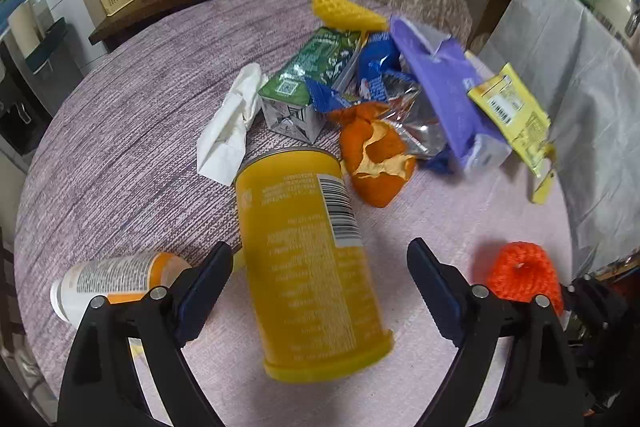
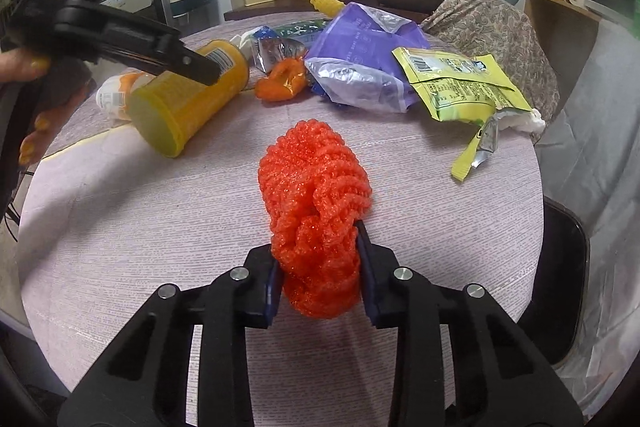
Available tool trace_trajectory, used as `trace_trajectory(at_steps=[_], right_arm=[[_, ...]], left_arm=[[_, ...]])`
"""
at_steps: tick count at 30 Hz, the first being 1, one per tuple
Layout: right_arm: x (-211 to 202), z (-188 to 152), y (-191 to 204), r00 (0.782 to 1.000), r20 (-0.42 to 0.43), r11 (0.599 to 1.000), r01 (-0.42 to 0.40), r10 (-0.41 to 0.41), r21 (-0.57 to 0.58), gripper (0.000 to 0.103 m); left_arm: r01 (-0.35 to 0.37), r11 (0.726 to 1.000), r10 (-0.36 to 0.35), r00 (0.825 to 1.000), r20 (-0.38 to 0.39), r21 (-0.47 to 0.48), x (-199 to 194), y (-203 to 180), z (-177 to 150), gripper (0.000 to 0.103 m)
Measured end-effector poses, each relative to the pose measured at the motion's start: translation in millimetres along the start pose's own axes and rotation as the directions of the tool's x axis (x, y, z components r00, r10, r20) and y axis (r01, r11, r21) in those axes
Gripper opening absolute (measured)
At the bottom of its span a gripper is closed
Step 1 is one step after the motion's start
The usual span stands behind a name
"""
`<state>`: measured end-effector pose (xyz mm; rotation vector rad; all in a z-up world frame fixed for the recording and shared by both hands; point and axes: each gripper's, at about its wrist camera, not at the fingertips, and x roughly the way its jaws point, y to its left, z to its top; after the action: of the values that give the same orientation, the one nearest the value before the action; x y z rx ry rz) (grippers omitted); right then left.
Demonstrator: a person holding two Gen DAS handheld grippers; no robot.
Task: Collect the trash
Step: 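Grasp the orange mesh net with the right tool while the left tool grasps the yellow can, then carry the net and can to the black bin and release both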
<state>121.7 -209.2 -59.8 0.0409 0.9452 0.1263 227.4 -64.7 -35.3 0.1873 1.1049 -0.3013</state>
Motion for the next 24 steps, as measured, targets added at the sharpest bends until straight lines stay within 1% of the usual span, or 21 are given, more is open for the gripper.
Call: trace_trajectory(at_steps=[2, 5, 7, 9, 14, 17, 20, 22, 24], right_arm=[[-2.5, -1.5, 1.1, 1.000, 0.006, 1.000, -0.003, 0.003, -0.003, 0.032], [-5.1, -4.4, 1.1, 1.000, 0.013, 1.000, -0.005, 0.005, -0.001, 0.032], [-6.4, -6.5, 0.1, 1.000, 0.015, 1.000, -0.006, 0.006, 0.001, 0.032], [-8.0, -8.5, -1.8, 1.000, 0.018, 1.000, -0.008, 0.008, 0.006, 0.032], [-9.9, -10.8, -6.0, 1.000, 0.025, 1.000, -0.016, 0.016, 0.017, 0.032], [-14.0, -13.2, -7.7, 0.999, 0.041, 0.999, -0.030, 0.029, 0.023, 0.032], [-21.2, -15.9, -9.4, 0.997, 0.062, 0.998, -0.052, 0.051, 0.022, 0.032], [-28.4, -17.8, -13.0, 0.993, 0.077, 0.996, -0.088, 0.085, 0.034, 0.032], [-40.2, -19.8, -20.3, 0.985, 0.111, 0.989, -0.137, 0.130, 0.055, 0.031]], left_arm=[[-0.022, 1.000, 0.022, 0.999, -0.028, 0.013, 7.6, -0.6, 2.2, 0.082], [-0.021, 1.000, 0.021, 0.998, -0.064, 0.007, 16.2, 1.3, 5.7, 0.081], [-0.023, 1.000, 0.023, 0.996, -0.090, -0.005, 21.5, 3.3, 7.3, 0.073], [-0.021, 1.000, 0.019, 0.994, -0.110, -0.014, 25.8, 4.0, 8.4, 0.067], [-0.020, 1.000, 0.019, 0.995, -0.100, -0.010, 23.7, 0.7, 5.9, 0.066], [-0.002, 1.000, 0.000, 0.997, -0.073, -0.025, 16.8, -0.7, -0.8, 0.066], [0.024, 0.999, -0.025, 0.999, -0.022, -0.037, -1.4, 0.1, -15.5, 0.066], [0.049, 0.997, -0.048, 0.999, 0.019, -0.052, -15.9, 0.6, -24.2, 0.066], [0.084, 0.995, -0.080, 0.994, 0.077, -0.056, -32.7, -4.5, -35.6, 0.066]])
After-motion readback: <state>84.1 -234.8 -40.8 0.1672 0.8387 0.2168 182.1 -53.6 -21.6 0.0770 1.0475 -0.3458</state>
